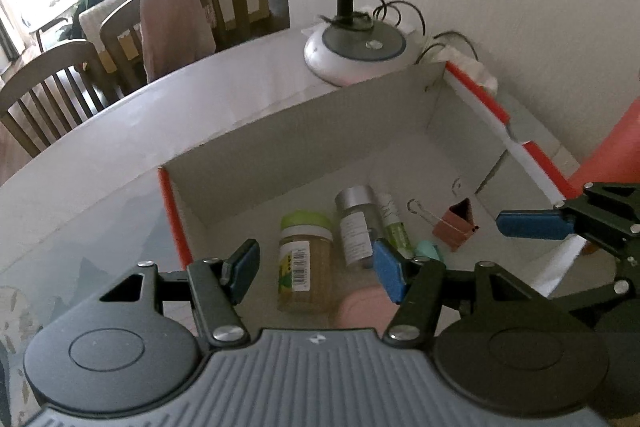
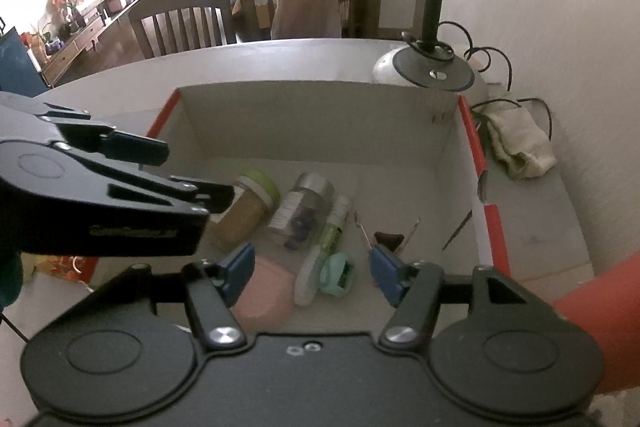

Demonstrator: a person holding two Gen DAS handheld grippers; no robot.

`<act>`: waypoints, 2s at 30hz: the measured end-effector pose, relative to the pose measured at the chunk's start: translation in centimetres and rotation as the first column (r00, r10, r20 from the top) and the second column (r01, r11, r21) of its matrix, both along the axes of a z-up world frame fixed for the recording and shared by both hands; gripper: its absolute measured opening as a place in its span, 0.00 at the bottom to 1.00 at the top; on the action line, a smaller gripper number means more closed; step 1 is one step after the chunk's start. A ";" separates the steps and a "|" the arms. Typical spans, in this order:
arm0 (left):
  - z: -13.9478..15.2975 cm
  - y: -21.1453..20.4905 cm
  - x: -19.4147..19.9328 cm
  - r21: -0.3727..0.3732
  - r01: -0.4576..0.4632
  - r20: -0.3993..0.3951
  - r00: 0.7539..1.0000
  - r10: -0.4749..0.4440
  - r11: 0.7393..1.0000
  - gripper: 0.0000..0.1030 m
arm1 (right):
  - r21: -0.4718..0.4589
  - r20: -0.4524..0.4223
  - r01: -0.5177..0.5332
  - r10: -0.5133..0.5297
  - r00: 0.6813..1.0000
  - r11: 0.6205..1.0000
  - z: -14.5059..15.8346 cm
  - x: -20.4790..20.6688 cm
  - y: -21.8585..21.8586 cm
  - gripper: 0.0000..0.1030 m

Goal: Organize rigid objects
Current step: 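Withdraw both tools from the box back over the table items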

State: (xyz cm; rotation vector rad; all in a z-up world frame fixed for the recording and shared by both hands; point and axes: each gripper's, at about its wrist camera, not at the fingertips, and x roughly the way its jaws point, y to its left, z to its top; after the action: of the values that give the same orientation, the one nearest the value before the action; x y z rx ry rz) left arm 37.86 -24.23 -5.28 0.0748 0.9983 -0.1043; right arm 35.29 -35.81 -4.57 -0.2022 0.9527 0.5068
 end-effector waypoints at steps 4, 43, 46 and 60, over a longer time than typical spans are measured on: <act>1.1 0.8 -1.0 -0.021 -0.004 0.023 1.000 0.004 1.000 0.60 | 0.008 0.018 0.007 -0.007 1.000 1.000 0.9 -0.9 0.4 0.70; 6.0 16.5 -14.1 -0.214 -0.002 0.147 0.989 0.034 0.977 0.79 | 0.102 0.129 0.019 -0.032 0.991 0.995 5.9 -11.8 10.5 0.91; 6.1 18.1 -15.1 -0.214 -0.007 0.152 0.987 0.041 0.977 0.80 | 0.118 0.133 0.016 -0.032 0.991 0.993 5.9 -12.2 11.5 0.93; 3.6 24.9 -18.6 -0.186 -0.067 0.143 0.985 0.095 0.980 0.99 | 0.123 0.088 0.004 -0.015 0.996 0.992 3.6 -13.4 15.5 0.93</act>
State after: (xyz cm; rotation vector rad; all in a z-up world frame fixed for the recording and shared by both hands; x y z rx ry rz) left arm 19.25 0.66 -1.69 -0.1228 0.8355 -0.1123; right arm 21.91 -20.29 -0.93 -0.1083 0.8322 0.5421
